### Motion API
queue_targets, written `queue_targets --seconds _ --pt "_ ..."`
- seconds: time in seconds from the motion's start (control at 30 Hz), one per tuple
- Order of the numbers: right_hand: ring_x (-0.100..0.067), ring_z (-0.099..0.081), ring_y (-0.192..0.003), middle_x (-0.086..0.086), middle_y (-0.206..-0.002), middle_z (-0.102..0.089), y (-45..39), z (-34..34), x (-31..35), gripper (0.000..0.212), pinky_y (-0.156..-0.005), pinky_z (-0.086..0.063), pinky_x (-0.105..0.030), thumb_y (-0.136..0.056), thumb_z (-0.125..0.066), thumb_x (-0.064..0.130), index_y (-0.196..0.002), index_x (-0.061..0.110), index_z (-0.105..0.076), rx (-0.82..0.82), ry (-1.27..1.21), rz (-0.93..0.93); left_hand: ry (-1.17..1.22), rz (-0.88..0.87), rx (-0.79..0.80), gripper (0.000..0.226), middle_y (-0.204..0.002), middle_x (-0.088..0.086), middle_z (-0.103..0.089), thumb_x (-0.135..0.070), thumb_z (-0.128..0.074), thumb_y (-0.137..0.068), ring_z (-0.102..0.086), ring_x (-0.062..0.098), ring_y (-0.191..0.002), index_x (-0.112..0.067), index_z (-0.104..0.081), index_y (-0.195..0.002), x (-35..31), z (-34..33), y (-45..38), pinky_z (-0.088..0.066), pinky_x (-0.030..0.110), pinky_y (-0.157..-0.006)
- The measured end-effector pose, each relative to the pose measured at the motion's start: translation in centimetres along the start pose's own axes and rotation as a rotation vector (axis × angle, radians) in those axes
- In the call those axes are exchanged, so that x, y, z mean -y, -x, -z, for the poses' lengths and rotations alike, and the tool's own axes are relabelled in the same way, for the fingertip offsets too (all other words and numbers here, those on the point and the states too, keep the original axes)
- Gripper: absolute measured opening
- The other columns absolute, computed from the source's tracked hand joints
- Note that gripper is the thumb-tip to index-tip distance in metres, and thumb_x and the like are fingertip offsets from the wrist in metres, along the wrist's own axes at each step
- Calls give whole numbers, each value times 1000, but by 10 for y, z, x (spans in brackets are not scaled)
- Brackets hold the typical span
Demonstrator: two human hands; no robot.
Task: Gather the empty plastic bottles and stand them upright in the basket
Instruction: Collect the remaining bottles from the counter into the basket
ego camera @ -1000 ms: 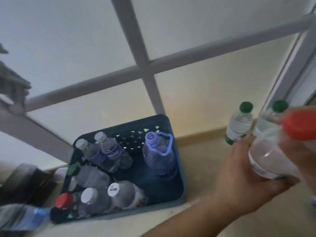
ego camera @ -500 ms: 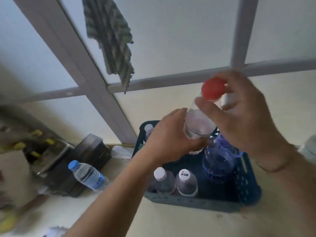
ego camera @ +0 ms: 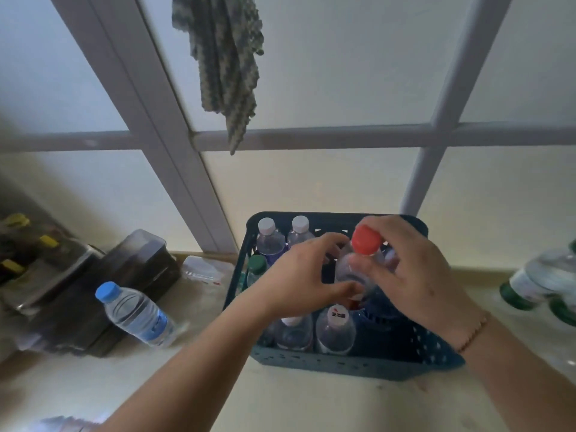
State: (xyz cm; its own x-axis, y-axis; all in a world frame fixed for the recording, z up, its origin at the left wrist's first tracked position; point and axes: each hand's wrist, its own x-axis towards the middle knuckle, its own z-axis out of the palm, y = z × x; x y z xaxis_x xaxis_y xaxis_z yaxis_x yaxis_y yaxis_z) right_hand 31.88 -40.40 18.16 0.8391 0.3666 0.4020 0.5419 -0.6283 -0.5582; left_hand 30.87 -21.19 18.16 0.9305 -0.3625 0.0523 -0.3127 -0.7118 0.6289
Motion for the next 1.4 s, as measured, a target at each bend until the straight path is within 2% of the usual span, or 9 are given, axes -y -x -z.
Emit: queue_targets --seconds 0.17,0.37,0.8,0.97,1.03,1.13,1.2,1.3,1.4 --pt "-5 -54 -92 17 -106 -54 32 3 -15 46 -76 -51 -21 -86 -52 62 -120 30 -50 53 37 -15 -45 -57 124 47 -101 -12 -65 -49 -69 -79 -62 8 -85 -31 -54 -119 -9 -21 -10 -56 37 -76" --pt "4 -52 -92 23 -104 -53 68 -4 -26 35 -77 -41 -9 -84 -57 57 -111 35 -52 129 -26 -124 -206 -4 406 57 -112 -10 -64 -57 -75 -74 -60 12 -95 -34 -52 -121 -11 -36 -13 -53 36 -85" --pt "-5 -60 -90 13 -101 -62 72 -18 -38 33 -81 -53 -30 -75 -68 39 -106 32 -57 379 -157 -271 -497 115 592 74 -114 -11 -65 -78 -68 -63 -60 14 -102 -33 -54 -119 -32 -43 -25 -45 30 -87" --pt "-13 -59 -103 8 -117 -60 82 5 -31 46 -80 -49 -27 -82 -64 45 -123 36 -46 340 -102 -207 -456 59 507 103 -114 -23 -60 -102 -35 -40 -59 3 -99 -43 -48 -125 -46 -34 -28 -50 26 -87" --pt "-9 -57 -109 11 -123 -59 89 25 -34 52 -88 -48 -25 -81 -66 46 -128 37 -45 307 -114 -207 -390 16 385 100 -111 -27 -55 -99 -25 -44 -56 0 -98 -44 -50 -123 -65 -36 -35 -48 24 -86" --pt "0 -56 -113 15 -124 -61 104 68 -53 55 -97 -46 -22 -81 -70 39 -132 34 -51 207 -201 -274 -162 -72 95 70 -112 -23 -59 -84 -42 -69 -57 0 -102 -37 -59 -118 -101 -54 -52 -47 20 -88" --pt "1 -61 -107 17 -115 -67 115 100 -77 51 -91 -50 -21 -82 -72 36 -130 33 -56 72 -245 -388 18 -118 -48 53 -109 -23 -62 -73 -49 -78 -57 -3 -102 -34 -62 -113 -126 -75 -67 -45 17 -87" --pt "-3 -67 -87 13 -93 -70 122 137 -127 31 -77 -57 -27 -82 -75 27 -112 26 -67 -295 -127 -558 111 -137 -27 44 -115 -18 -61 -56 -61 -84 -57 1 -105 -31 -60 -120 -164 -120 -101 -49 26 -91" --pt "-10 -64 -87 4 -106 -65 109 154 -179 36 -79 -59 -36 -84 -72 21 -118 21 -61 -499 77 -709 146 -45 126 65 -134 -8 -53 -48 -69 -83 -55 12 -117 -27 -44 -138 -187 -172 -146 -47 31 -95"
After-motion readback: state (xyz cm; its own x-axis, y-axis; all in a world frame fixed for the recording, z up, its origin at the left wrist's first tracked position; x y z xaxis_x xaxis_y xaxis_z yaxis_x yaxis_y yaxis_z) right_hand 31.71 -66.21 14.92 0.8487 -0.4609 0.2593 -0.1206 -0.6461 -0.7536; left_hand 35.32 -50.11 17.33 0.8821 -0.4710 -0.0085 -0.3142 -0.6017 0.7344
